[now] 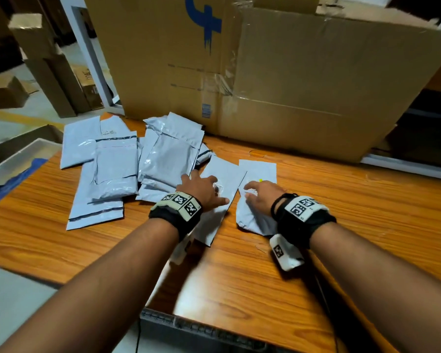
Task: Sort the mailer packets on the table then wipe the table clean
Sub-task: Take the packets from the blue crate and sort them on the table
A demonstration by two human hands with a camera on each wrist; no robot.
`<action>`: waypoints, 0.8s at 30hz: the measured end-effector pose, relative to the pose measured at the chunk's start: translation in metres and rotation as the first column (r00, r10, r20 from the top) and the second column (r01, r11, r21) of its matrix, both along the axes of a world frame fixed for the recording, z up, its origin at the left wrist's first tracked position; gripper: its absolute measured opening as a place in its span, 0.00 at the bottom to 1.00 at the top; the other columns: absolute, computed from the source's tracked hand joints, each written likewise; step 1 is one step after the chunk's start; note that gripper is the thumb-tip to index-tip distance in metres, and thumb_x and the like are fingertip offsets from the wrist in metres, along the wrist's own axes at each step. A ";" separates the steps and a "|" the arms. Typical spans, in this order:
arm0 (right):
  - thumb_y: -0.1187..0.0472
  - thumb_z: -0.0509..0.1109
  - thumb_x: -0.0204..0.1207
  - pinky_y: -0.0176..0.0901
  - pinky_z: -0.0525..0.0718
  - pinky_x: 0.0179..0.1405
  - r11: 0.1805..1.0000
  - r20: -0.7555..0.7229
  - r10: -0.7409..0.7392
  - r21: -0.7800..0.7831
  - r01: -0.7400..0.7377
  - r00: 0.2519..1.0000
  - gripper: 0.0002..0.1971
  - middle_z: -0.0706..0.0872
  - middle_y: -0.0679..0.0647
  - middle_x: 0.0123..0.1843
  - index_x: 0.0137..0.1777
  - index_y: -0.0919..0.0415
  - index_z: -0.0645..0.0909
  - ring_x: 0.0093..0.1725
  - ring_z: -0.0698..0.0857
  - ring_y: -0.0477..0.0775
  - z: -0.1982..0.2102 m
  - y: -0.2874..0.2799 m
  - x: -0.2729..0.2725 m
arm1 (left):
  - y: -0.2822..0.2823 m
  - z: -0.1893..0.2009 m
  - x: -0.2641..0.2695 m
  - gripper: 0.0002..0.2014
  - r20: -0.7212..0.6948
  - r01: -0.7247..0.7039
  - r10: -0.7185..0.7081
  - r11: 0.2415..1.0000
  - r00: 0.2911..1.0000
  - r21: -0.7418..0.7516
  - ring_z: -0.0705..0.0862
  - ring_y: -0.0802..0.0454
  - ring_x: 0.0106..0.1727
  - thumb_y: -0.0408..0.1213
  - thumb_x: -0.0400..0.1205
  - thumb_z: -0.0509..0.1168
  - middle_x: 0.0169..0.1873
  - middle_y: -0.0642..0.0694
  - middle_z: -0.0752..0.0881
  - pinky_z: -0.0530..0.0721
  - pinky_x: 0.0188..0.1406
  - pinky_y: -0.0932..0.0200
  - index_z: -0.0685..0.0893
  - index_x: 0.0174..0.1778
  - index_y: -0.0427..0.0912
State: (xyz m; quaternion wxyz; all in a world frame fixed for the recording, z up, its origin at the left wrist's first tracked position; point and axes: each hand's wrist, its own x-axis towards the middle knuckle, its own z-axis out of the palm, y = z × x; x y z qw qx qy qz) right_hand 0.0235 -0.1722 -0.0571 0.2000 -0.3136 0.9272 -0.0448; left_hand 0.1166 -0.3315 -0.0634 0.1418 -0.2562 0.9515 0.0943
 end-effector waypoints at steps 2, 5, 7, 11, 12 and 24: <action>0.37 0.60 0.79 0.59 0.72 0.71 0.987 -0.008 -0.038 0.153 0.039 0.999 0.28 0.65 0.60 0.79 0.78 0.41 0.64 0.75 0.69 0.69 -0.010 0.002 0.008 | 0.007 -0.009 -0.004 0.38 0.066 0.010 -0.009 1.000 0.998 -0.001 0.64 0.29 0.73 0.69 0.72 0.65 0.75 0.34 0.64 0.68 0.73 0.36 0.67 0.76 0.59; 0.38 0.65 0.77 0.59 0.74 0.70 0.970 0.020 -0.041 0.239 0.035 0.999 0.32 0.65 0.59 0.79 0.79 0.40 0.62 0.74 0.70 0.69 -0.016 0.008 0.008 | 0.012 -0.019 -0.004 0.36 0.114 0.034 -0.032 0.999 0.993 -0.015 0.62 0.29 0.75 0.64 0.74 0.67 0.76 0.34 0.64 0.69 0.72 0.35 0.66 0.76 0.59; 0.44 0.73 0.74 0.51 0.76 0.67 0.967 0.043 -0.004 0.255 -0.007 0.999 0.34 0.69 0.57 0.78 0.79 0.43 0.65 0.73 0.74 0.64 -0.009 0.013 -0.001 | 0.009 -0.018 -0.003 0.35 0.109 0.044 -0.043 0.999 0.993 -0.006 0.62 0.29 0.75 0.62 0.75 0.67 0.77 0.34 0.64 0.69 0.72 0.35 0.66 0.77 0.59; 0.38 0.77 0.65 0.52 0.79 0.64 0.969 0.041 -0.085 0.235 0.073 0.996 0.42 0.69 0.57 0.74 0.78 0.44 0.66 0.70 0.75 0.63 -0.003 0.025 -0.010 | 0.015 -0.019 -0.002 0.39 0.072 0.007 -0.005 1.000 0.997 -0.022 0.57 0.28 0.77 0.69 0.70 0.67 0.80 0.33 0.54 0.65 0.74 0.33 0.64 0.76 0.63; 0.31 0.75 0.63 0.55 0.78 0.65 0.970 0.036 -0.133 0.211 0.123 0.990 0.44 0.68 0.58 0.74 0.77 0.44 0.65 0.70 0.74 0.65 -0.006 0.026 -0.010 | 0.020 -0.020 -0.002 0.40 0.098 -0.004 0.006 1.000 0.995 -0.022 0.54 0.27 0.79 0.70 0.70 0.66 0.81 0.32 0.50 0.63 0.74 0.32 0.62 0.77 0.64; 0.34 0.67 0.72 0.62 0.71 0.70 0.955 -0.006 -0.176 0.242 0.173 0.984 0.37 0.60 0.62 0.78 0.80 0.37 0.59 0.73 0.66 0.75 -0.020 0.062 -0.016 | 0.049 -0.020 -0.006 0.35 0.163 -0.035 0.036 0.999 0.986 -0.009 0.67 0.30 0.72 0.71 0.69 0.65 0.70 0.33 0.73 0.69 0.69 0.37 0.68 0.70 0.61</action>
